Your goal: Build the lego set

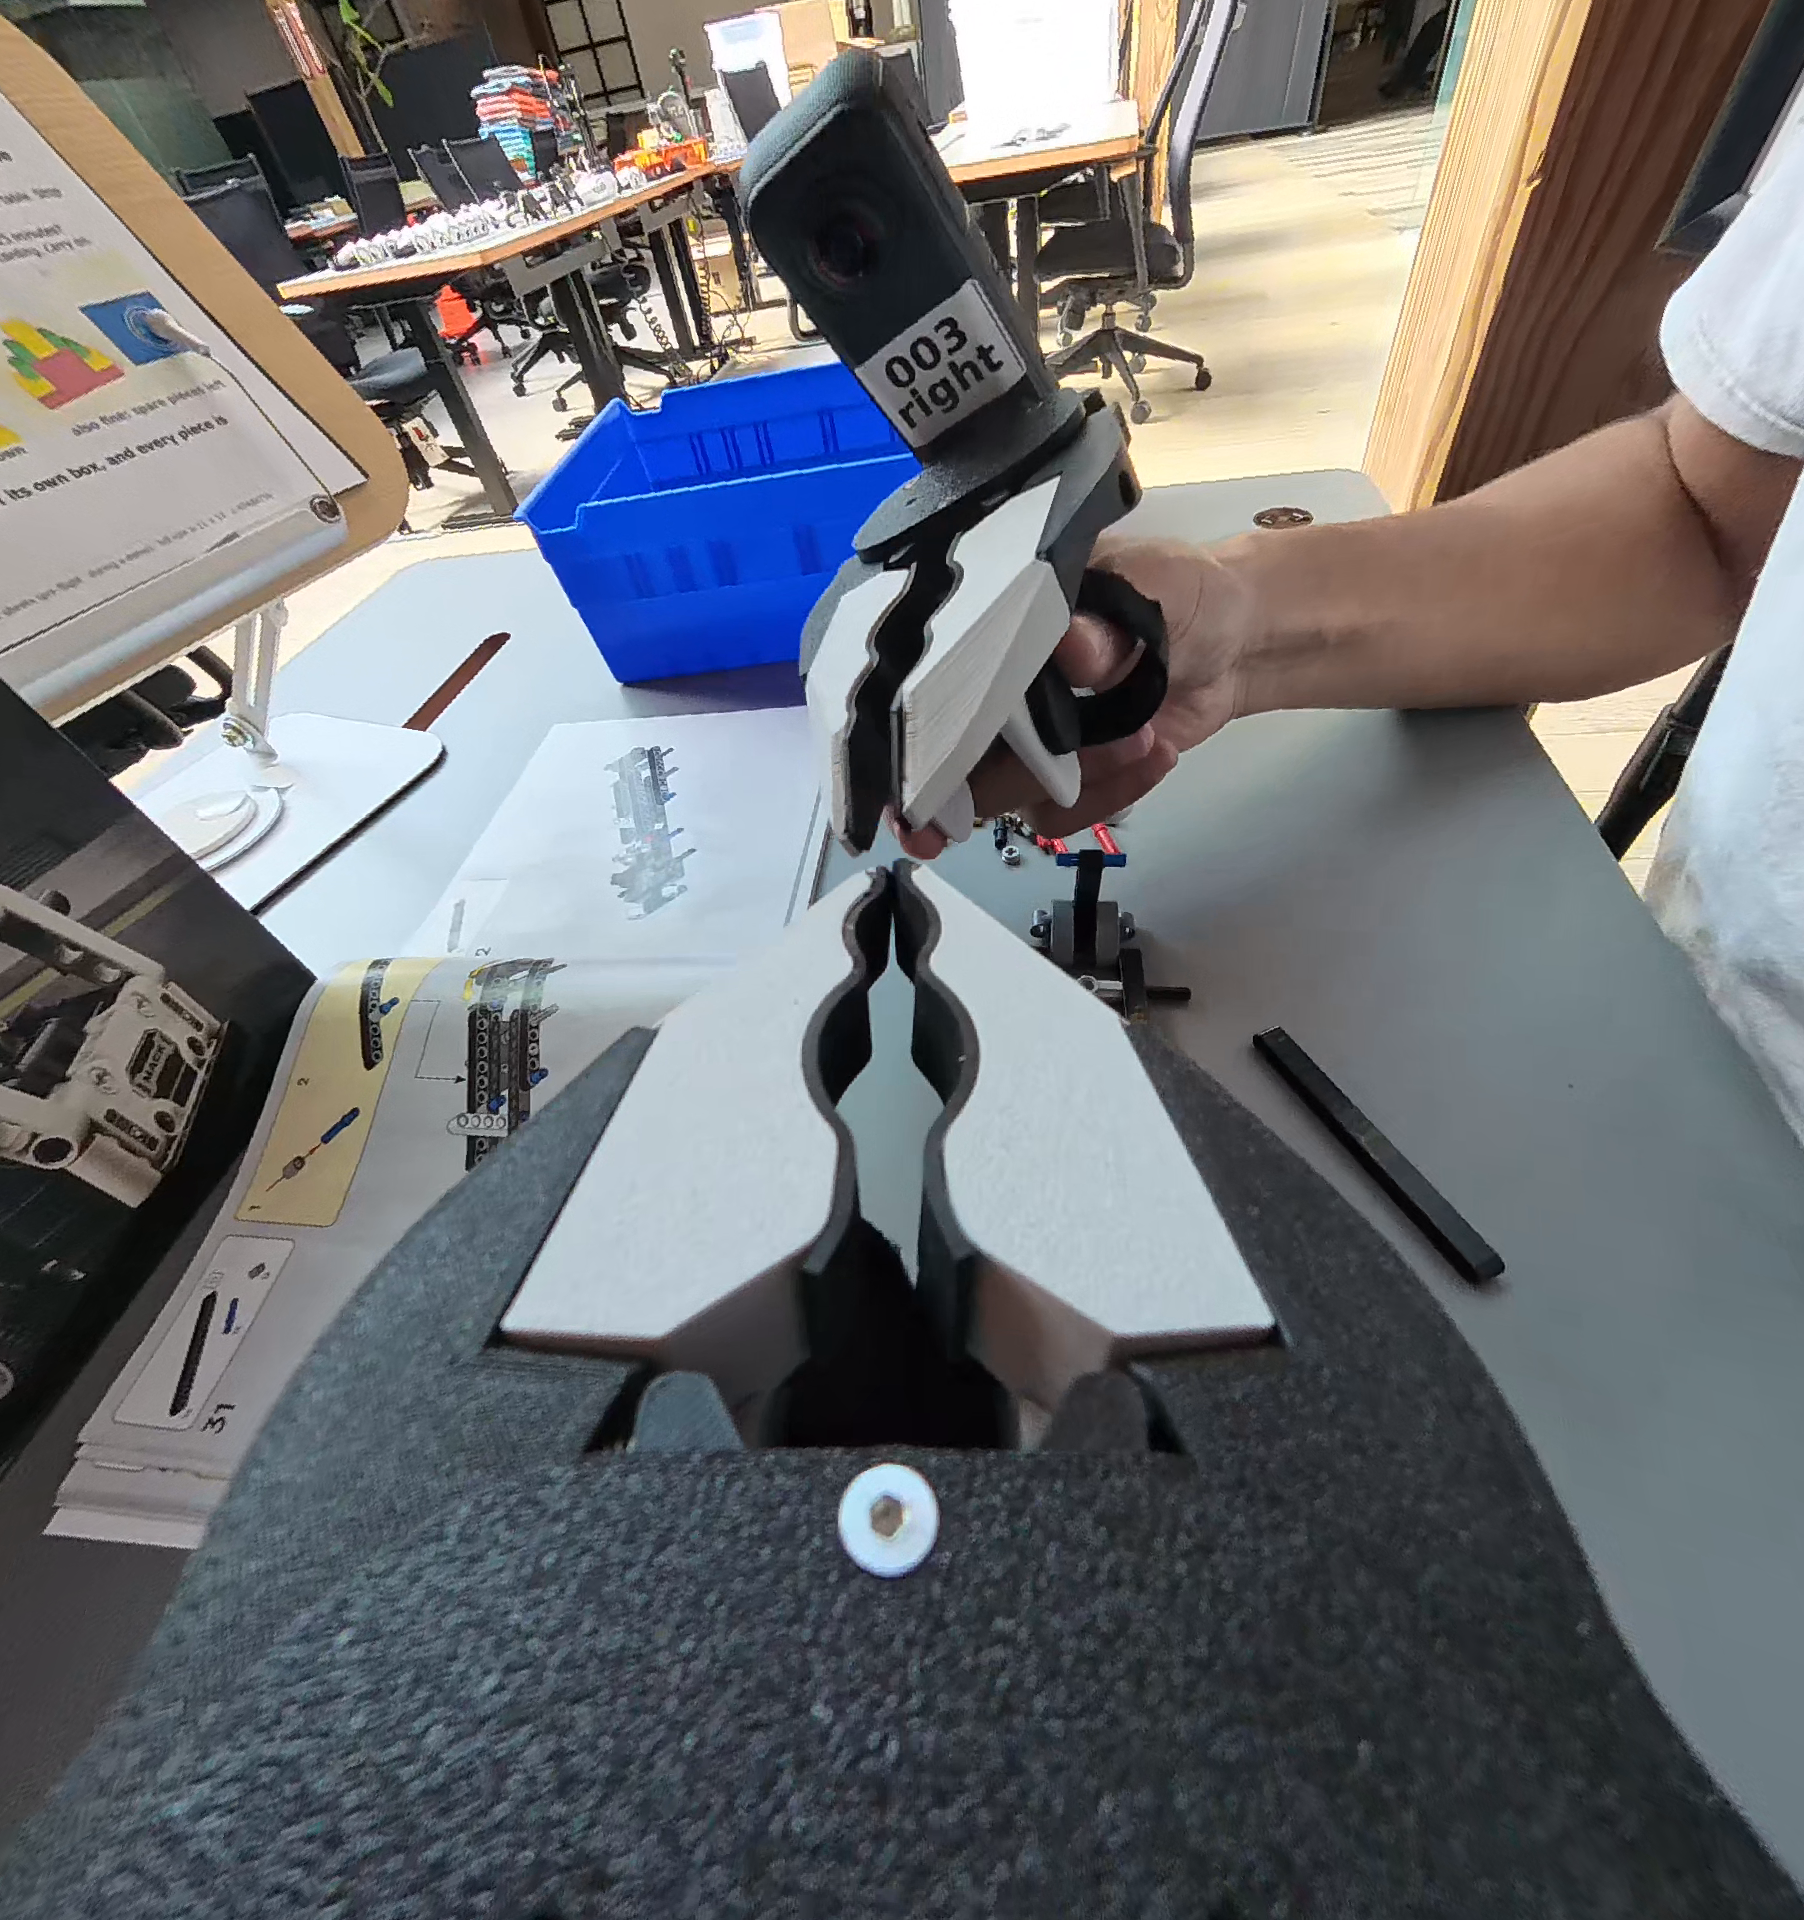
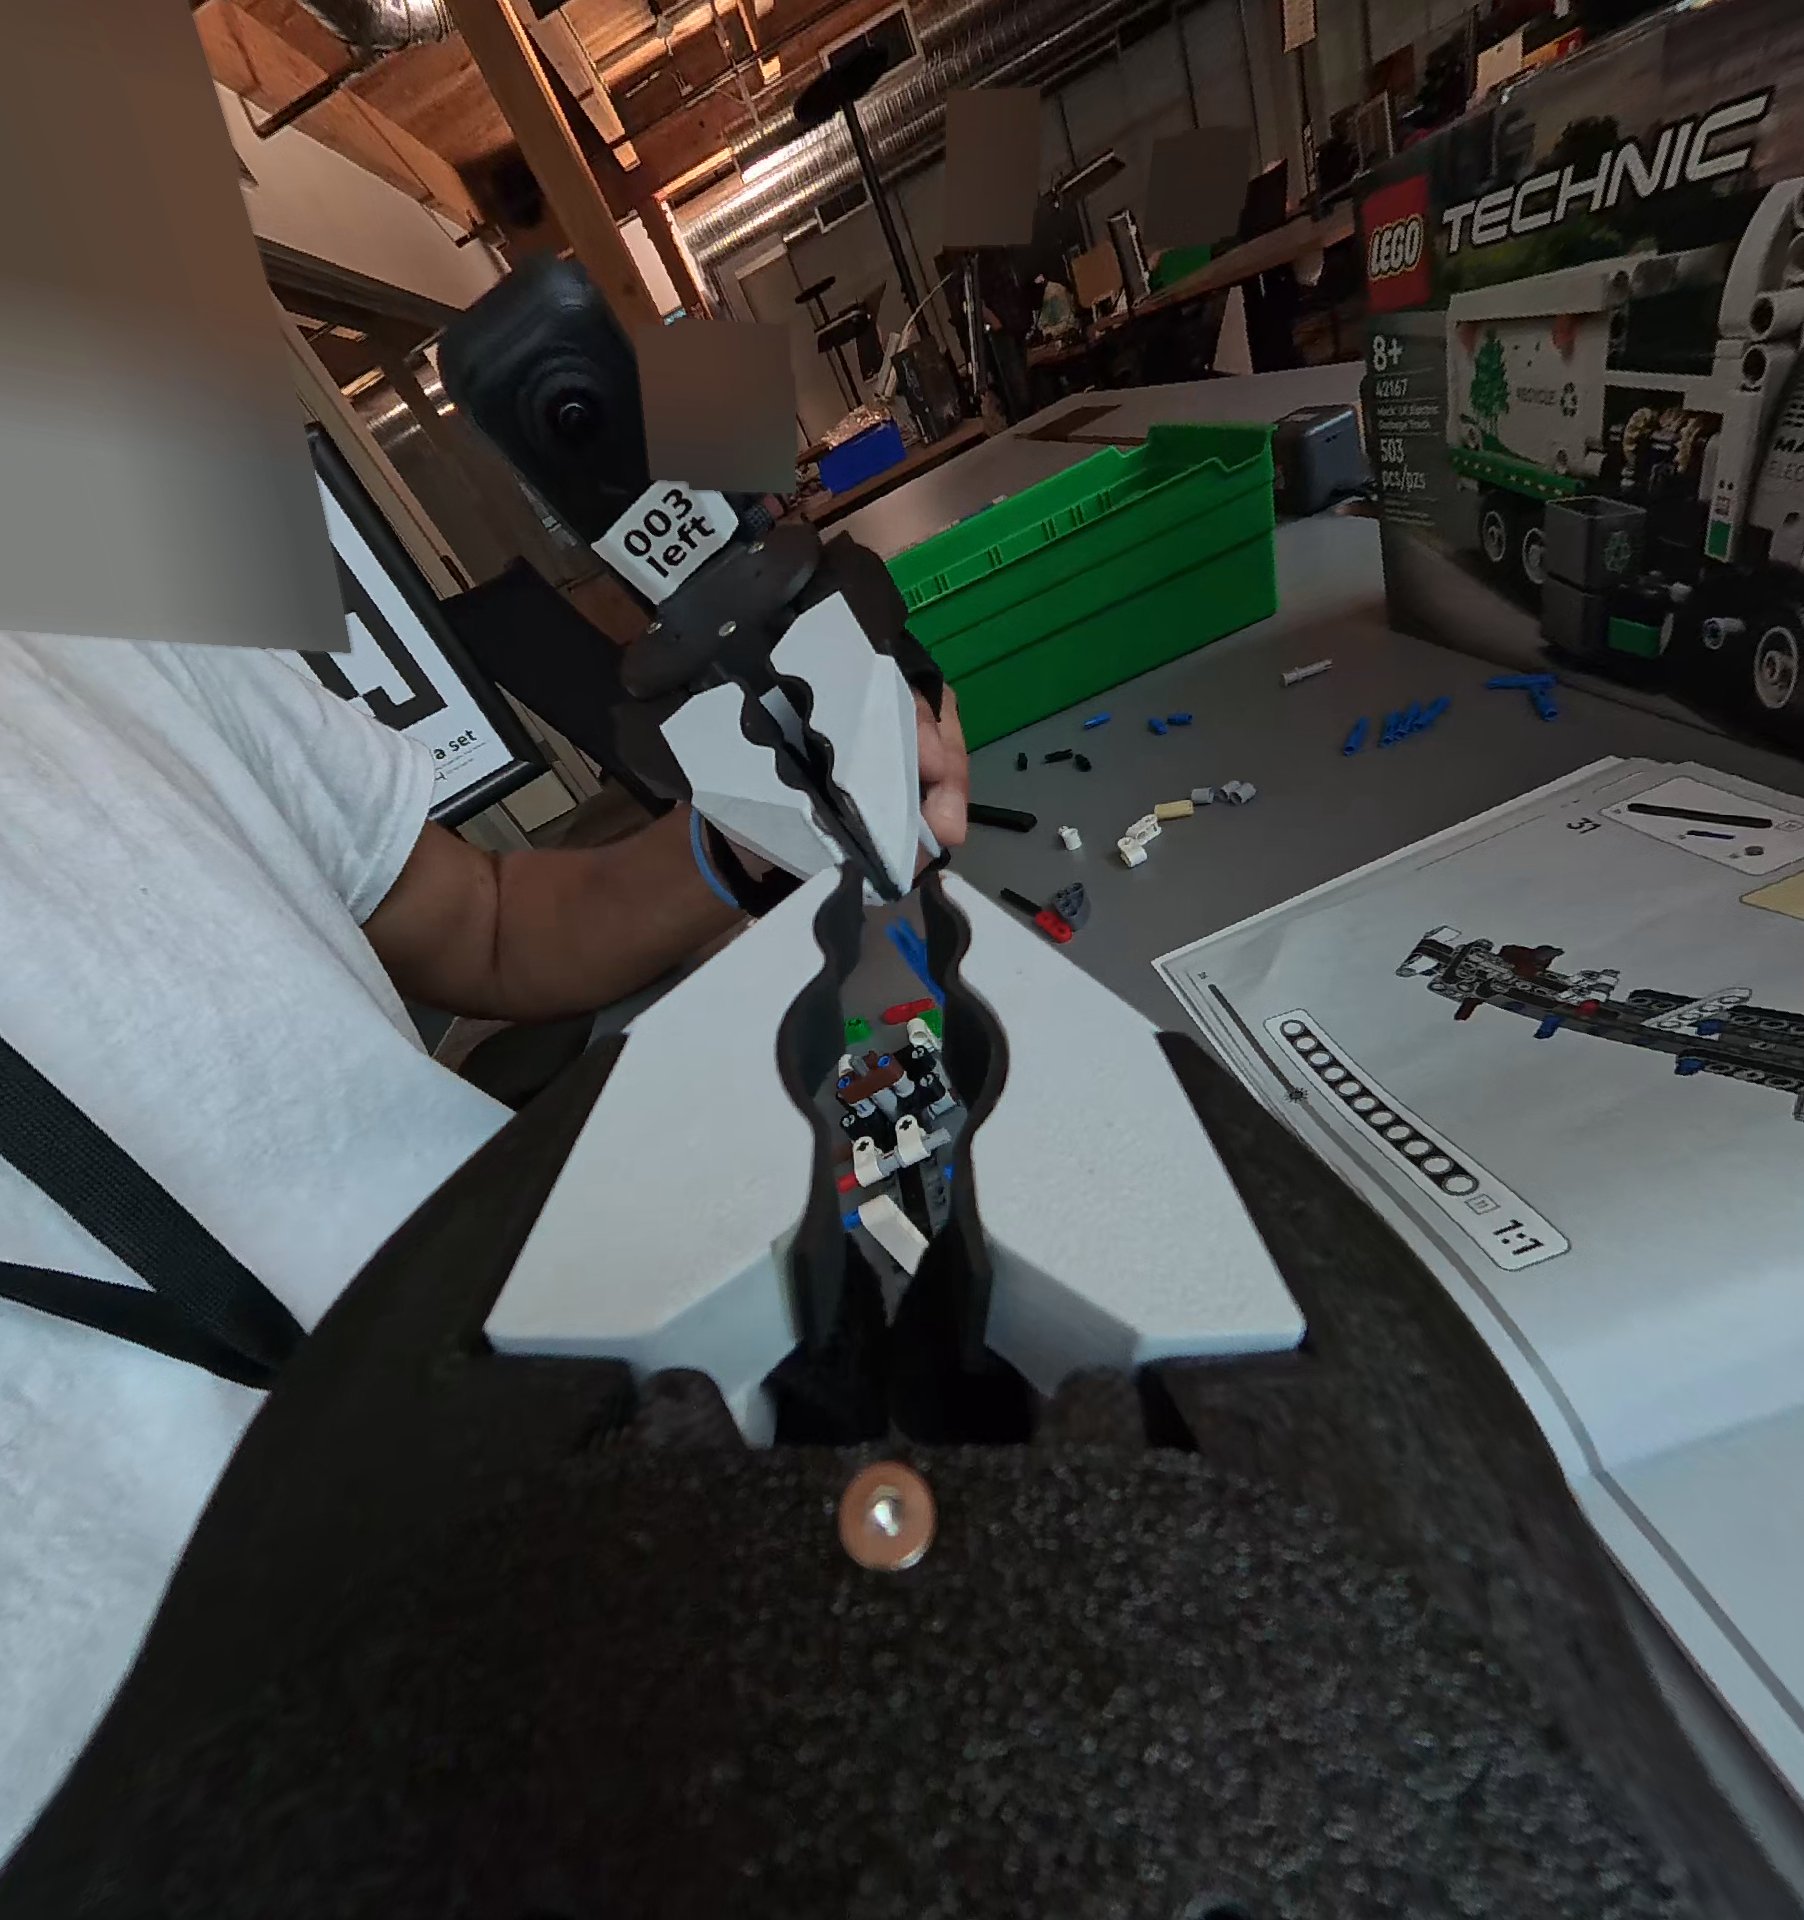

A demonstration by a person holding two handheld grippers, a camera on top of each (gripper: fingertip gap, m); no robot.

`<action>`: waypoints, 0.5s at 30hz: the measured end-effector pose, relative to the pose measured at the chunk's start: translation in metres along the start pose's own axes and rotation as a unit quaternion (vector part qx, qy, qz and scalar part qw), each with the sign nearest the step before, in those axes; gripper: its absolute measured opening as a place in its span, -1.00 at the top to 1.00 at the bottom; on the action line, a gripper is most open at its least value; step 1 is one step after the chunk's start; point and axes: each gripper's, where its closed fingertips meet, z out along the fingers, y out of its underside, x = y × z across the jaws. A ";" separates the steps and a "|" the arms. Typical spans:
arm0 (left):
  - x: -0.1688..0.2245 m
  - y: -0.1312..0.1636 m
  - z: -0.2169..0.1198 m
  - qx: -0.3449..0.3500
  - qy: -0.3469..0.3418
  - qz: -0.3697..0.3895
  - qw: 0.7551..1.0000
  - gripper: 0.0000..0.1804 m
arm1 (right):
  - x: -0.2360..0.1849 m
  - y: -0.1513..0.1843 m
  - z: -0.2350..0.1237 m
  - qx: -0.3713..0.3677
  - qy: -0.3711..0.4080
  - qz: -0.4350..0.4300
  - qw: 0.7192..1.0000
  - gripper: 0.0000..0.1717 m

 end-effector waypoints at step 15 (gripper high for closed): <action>0.014 0.079 0.035 -0.218 0.105 -0.016 0.970 0.89 | 0.055 -0.004 -0.081 -0.076 0.178 -0.105 0.975 0.89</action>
